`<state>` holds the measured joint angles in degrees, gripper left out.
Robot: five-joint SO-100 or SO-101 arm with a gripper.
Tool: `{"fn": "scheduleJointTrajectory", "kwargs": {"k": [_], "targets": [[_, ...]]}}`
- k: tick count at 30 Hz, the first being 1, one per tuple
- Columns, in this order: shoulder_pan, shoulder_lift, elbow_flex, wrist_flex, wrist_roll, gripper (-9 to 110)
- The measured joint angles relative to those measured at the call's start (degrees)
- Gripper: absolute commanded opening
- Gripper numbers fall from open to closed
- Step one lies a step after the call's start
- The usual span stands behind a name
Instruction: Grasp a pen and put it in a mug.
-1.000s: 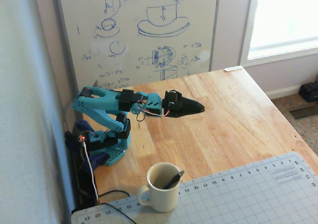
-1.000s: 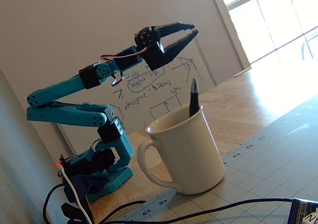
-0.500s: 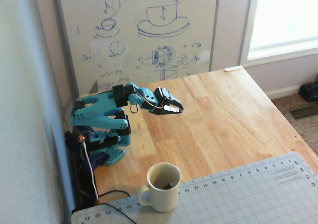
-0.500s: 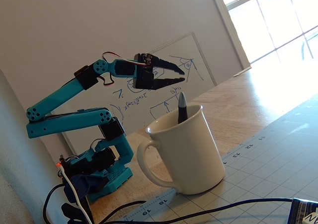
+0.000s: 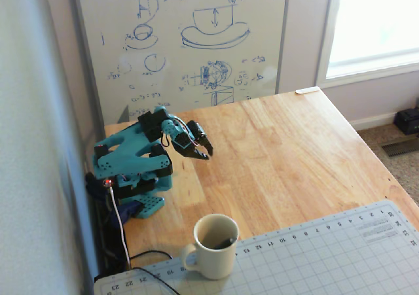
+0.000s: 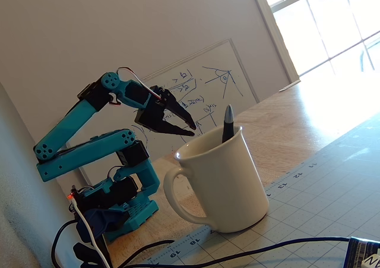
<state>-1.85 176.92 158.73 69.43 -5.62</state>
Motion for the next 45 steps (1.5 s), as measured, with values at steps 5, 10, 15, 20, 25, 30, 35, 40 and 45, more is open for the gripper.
{"fn": "scheduleJointTrajectory", "kwargs": {"k": [5,10,15,20,25,30,35,40,45], "targets": [[-0.79,4.31,3.52,1.49,0.0,3],[-0.79,10.63,12.04,-0.09,0.0,3],[-0.79,13.45,18.28,-0.44,0.0,3],[-0.79,13.54,19.51,-0.53,-0.09,2],[-0.79,13.54,19.51,-0.53,1.14,3],[-0.79,13.54,19.6,-0.97,5.27,2],[-0.79,13.54,19.6,-0.97,6.06,2],[-0.79,13.54,19.6,-0.97,6.06,2],[-0.79,13.54,19.6,-0.97,6.06,3]]}}
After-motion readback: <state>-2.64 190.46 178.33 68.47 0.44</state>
